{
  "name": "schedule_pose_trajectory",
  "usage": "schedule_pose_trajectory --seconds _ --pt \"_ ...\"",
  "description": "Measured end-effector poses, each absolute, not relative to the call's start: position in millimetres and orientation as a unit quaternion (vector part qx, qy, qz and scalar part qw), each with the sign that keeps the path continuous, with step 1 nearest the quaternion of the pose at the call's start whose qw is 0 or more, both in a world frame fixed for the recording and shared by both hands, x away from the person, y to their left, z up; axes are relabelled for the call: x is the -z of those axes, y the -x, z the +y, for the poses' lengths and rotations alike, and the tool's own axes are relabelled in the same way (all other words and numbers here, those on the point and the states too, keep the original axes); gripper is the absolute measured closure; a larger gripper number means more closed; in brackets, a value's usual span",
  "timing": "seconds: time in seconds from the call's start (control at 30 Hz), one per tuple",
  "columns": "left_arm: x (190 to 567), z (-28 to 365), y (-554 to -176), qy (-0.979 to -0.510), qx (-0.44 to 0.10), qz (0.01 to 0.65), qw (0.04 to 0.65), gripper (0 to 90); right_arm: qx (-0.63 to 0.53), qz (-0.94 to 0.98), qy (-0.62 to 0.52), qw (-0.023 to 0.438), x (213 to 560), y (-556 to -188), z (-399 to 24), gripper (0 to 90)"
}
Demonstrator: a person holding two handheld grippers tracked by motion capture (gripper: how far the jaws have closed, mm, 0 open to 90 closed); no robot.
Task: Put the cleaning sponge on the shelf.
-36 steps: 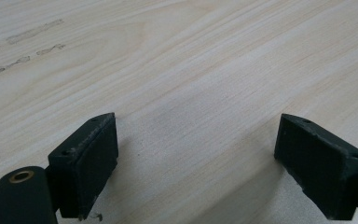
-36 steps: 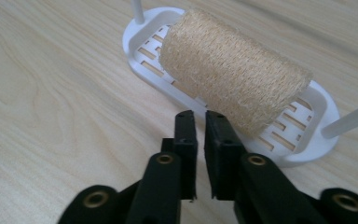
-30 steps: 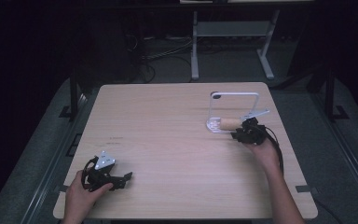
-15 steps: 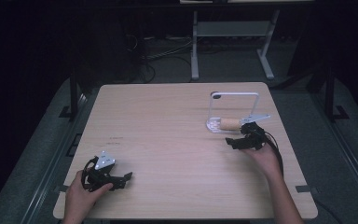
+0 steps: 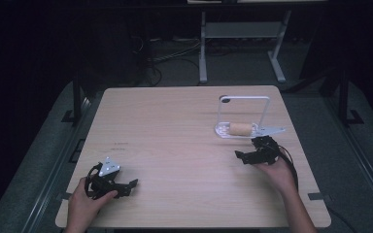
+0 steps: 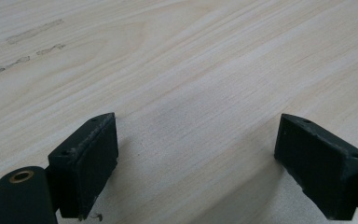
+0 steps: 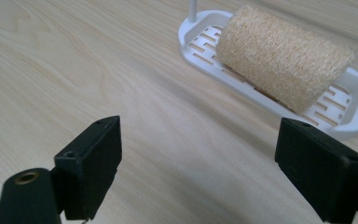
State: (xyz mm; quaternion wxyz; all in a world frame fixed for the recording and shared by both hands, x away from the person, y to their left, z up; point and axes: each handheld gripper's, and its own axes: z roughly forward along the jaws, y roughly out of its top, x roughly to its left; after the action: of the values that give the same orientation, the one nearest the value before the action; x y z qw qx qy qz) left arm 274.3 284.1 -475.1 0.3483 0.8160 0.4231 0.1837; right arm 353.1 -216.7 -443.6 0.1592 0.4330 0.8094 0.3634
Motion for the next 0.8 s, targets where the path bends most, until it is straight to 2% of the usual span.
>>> schedule_pose_trajectory --seconds 0.8 --pt "475 284 -274 -0.816 -0.184 0.423 0.348 12.9 -0.362 0.808 -0.437 0.159 458 -304 -228 13.2"
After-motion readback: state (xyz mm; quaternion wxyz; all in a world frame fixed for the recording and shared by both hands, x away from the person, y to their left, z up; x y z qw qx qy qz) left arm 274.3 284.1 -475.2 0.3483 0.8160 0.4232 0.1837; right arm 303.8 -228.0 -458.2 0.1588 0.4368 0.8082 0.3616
